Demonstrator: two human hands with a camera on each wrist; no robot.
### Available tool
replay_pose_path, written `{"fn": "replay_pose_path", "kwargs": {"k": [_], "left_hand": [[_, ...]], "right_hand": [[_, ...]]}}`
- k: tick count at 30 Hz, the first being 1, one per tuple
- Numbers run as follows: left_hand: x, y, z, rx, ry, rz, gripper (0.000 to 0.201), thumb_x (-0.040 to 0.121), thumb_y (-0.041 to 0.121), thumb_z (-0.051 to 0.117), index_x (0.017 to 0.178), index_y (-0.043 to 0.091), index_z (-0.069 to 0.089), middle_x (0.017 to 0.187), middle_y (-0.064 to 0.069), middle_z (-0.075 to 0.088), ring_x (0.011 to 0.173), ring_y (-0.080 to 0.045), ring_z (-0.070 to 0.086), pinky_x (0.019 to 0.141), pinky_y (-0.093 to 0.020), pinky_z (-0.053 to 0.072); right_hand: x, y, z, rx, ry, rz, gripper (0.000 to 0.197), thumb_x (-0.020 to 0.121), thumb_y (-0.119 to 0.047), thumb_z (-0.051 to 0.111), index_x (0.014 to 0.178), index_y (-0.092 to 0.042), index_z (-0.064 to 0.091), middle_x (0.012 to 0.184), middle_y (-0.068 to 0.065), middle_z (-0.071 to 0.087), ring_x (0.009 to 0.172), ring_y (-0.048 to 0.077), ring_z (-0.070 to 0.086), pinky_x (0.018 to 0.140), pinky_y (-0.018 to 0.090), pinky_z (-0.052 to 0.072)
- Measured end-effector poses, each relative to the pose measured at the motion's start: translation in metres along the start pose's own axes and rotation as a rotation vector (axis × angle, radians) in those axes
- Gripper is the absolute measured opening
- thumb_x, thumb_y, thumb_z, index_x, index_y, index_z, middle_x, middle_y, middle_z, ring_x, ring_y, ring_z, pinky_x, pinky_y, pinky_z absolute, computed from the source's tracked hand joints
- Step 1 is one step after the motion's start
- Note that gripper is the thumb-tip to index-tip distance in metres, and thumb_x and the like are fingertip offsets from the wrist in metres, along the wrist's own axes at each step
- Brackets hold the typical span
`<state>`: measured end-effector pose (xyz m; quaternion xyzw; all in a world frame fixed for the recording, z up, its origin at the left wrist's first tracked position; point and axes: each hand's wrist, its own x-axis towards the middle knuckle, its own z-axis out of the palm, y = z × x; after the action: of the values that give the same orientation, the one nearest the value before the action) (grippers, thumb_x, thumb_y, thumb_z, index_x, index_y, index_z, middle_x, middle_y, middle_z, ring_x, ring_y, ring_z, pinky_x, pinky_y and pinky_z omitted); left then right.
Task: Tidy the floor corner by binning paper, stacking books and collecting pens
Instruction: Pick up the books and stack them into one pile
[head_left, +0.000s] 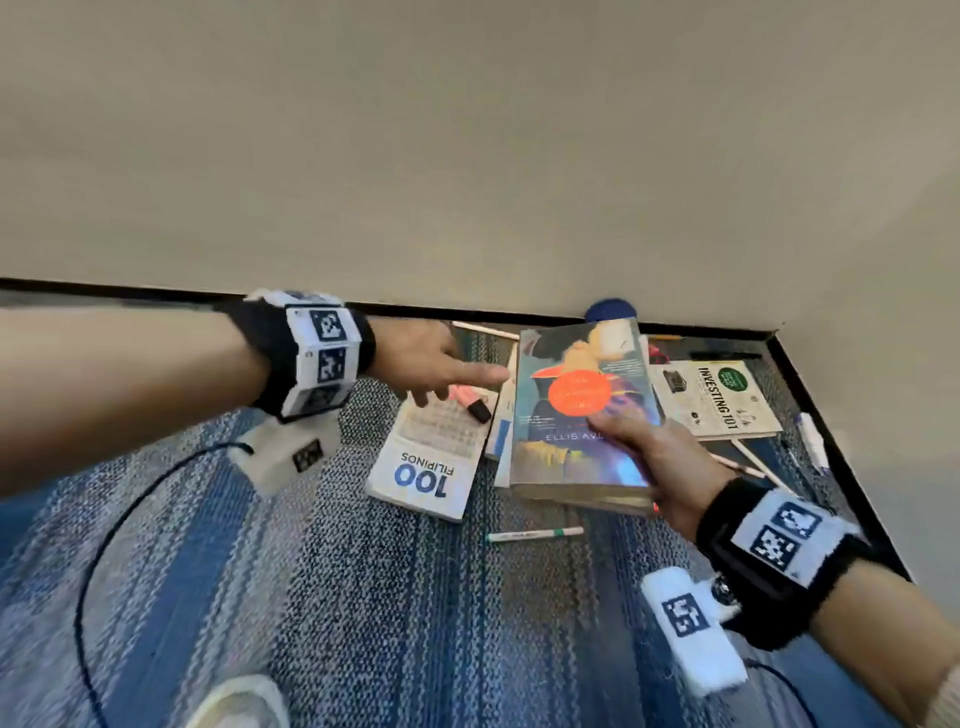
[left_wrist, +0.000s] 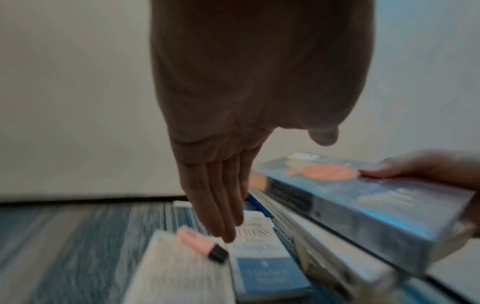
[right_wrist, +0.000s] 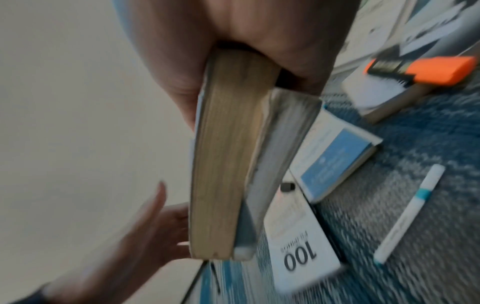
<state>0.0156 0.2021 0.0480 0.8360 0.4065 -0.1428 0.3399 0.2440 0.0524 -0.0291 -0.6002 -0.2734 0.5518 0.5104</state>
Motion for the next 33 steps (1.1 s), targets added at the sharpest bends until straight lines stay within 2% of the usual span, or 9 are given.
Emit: {"fn": "replay_pose_path", "kwargs": {"k": [5,9,12,15,17,20,23,28,33], "left_hand": [[0.0,-0.037,0.095,-1.002,-0.038,-0.126,0.075,0.074,0.074,0.054,0.115,0.013,0.066,0.113,-0.007,0.071,0.1,-0.025,0.068,0.089,-0.042,0.056],[0.008,-0.054,0.133,-1.754,0.065,-0.17,0.055,0.076,0.021,0.074,0.122,-0.004,0.062,0.116,-0.026,0.066,0.103,-0.038,0.065,0.095,-0.053,0.05],[0.008,-0.074,0.139,-1.748,0.229,-0.198,0.042,0.078,0.008,0.07,0.117,-0.005,0.064,0.109,-0.027,0.068,0.091,-0.039,0.069,0.084,-0.054,0.055],[0.005,-0.093,0.146,-1.689,0.359,-0.228,0.044,0.075,0.0,0.071,0.117,0.001,0.062,0.106,-0.024,0.07,0.094,-0.042,0.068,0.078,-0.052,0.057],[0.006,-0.104,0.152,-1.643,0.4,-0.249,0.057,0.064,-0.002,0.079,0.118,0.005,0.06,0.105,-0.021,0.071,0.092,-0.041,0.069,0.077,-0.051,0.057],[0.01,-0.112,0.161,-1.551,0.414,-0.283,0.07,0.053,-0.002,0.084,0.117,0.005,0.057,0.102,-0.019,0.073,0.089,-0.04,0.071,0.078,-0.055,0.057],[0.015,-0.11,0.166,-1.431,0.513,-0.347,0.06,0.056,0.0,0.09,0.108,0.006,0.06,0.092,-0.014,0.075,0.081,-0.034,0.073,0.07,-0.047,0.059],[0.022,-0.103,0.156,-0.993,0.627,-0.432,0.075,0.05,0.071,0.081,0.097,0.02,0.054,0.088,0.005,0.069,0.082,-0.017,0.068,0.072,-0.038,0.056],[0.022,-0.107,0.147,-0.958,0.667,-0.433,0.028,0.093,0.046,0.056,0.104,0.02,0.058,0.101,0.002,0.07,0.088,-0.018,0.067,0.084,-0.04,0.055]], "right_hand": [[0.019,0.011,0.047,-0.165,-0.112,0.063,0.064,0.062,-0.036,0.086,0.116,-0.009,0.065,0.112,-0.003,0.073,0.104,0.012,0.068,0.099,0.034,0.049],[0.025,0.047,0.069,-0.183,-0.244,0.215,0.068,0.077,-0.059,0.068,0.127,-0.014,0.059,0.125,0.0,0.067,0.116,0.016,0.063,0.103,0.036,0.046],[0.058,0.065,0.051,-0.598,-0.044,0.331,0.089,0.069,-0.088,0.042,0.118,-0.016,0.06,0.129,0.008,0.063,0.12,0.025,0.058,0.105,0.04,0.042],[0.09,0.072,0.022,-1.055,0.244,0.393,0.068,0.083,-0.068,0.051,0.106,-0.005,0.058,0.11,0.015,0.062,0.106,0.032,0.062,0.082,0.033,0.048],[0.105,0.073,0.019,-1.182,0.227,0.47,0.065,0.085,-0.069,0.047,0.086,-0.005,0.059,0.099,0.016,0.061,0.1,0.032,0.064,0.072,0.03,0.044],[0.123,0.083,0.021,-1.307,0.229,0.539,0.08,0.077,-0.08,0.045,0.103,-0.005,0.062,0.115,0.014,0.063,0.099,0.03,0.063,0.082,0.033,0.048],[0.131,0.093,0.019,-1.102,0.342,0.525,0.081,0.07,-0.07,0.066,0.122,-0.008,0.061,0.123,0.011,0.063,0.092,0.028,0.06,0.081,0.032,0.051],[0.128,0.096,0.013,-0.574,0.436,0.453,0.06,0.078,-0.032,0.078,0.124,0.001,0.057,0.122,0.017,0.062,0.094,0.031,0.058,0.082,0.038,0.051],[0.108,0.069,0.018,-0.41,0.517,0.016,0.022,0.088,-0.01,0.064,0.107,-0.012,0.054,0.109,0.013,0.065,0.097,0.032,0.062,0.08,0.048,0.054]]}}
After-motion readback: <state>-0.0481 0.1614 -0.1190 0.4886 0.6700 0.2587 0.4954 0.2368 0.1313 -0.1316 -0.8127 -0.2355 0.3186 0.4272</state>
